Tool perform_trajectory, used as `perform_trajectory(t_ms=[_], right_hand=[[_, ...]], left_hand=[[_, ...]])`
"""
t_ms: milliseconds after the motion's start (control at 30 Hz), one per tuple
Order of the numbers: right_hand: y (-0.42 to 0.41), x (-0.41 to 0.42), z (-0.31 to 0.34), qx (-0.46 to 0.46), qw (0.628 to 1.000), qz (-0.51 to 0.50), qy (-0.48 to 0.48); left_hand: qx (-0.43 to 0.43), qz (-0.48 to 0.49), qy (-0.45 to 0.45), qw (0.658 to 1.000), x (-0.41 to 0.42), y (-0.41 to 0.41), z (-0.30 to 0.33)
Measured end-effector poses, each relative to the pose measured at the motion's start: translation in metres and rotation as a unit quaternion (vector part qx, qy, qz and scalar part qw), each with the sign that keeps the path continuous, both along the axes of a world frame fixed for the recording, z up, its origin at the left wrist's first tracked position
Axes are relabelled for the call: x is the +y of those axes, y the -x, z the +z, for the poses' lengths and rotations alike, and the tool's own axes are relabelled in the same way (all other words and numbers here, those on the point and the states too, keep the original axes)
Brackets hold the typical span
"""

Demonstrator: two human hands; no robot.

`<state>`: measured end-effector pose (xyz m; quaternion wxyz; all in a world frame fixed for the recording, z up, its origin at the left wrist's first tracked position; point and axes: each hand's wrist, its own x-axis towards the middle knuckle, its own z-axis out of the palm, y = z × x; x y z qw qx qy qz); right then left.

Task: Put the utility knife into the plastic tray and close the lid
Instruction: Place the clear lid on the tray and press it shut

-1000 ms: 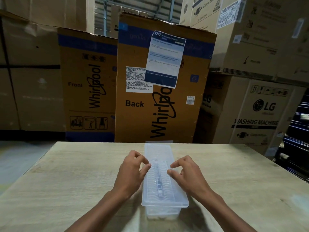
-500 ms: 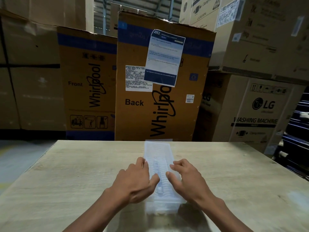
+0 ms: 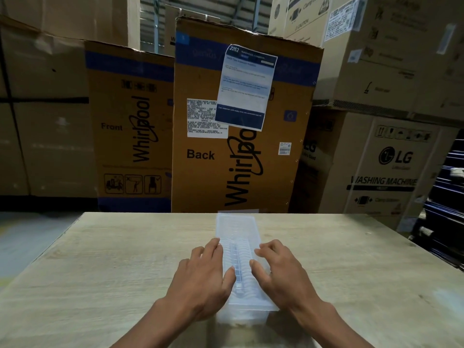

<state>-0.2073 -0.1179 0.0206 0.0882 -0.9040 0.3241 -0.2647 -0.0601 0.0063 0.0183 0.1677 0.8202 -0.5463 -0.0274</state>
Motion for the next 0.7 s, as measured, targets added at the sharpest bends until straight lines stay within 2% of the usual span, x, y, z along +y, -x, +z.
perform_trajectory(t_ms=[100, 267, 400, 467, 567, 700], right_hand=[[0.0, -0.003, 0.001, 0.009, 1.0, 0.02, 0.003], [-0.001, -0.004, 0.006, 0.013, 0.999, 0.031, -0.027], [-0.004, -0.007, 0.008, 0.013, 1.0, 0.024, -0.004], [-0.011, -0.014, 0.01, 0.011, 1.0, 0.023, 0.012], [-0.029, -0.03, 0.014, -0.003, 1.0, 0.014, 0.027], [-0.052, -0.051, 0.014, 0.001, 1.0, 0.0, -0.01]], left_hand=[[0.013, -0.011, 0.008, 1.0, -0.003, -0.004, 0.003], [-0.031, 0.019, 0.063, 0.997, -0.038, -0.023, 0.022], [0.024, 0.062, 0.095, 0.993, -0.073, -0.037, 0.018], [0.048, 0.079, 0.097, 0.991, -0.084, -0.043, 0.015], [0.022, 0.072, 0.084, 0.994, -0.088, -0.047, 0.012], [0.032, 0.062, 0.048, 0.996, -0.086, -0.052, 0.009]])
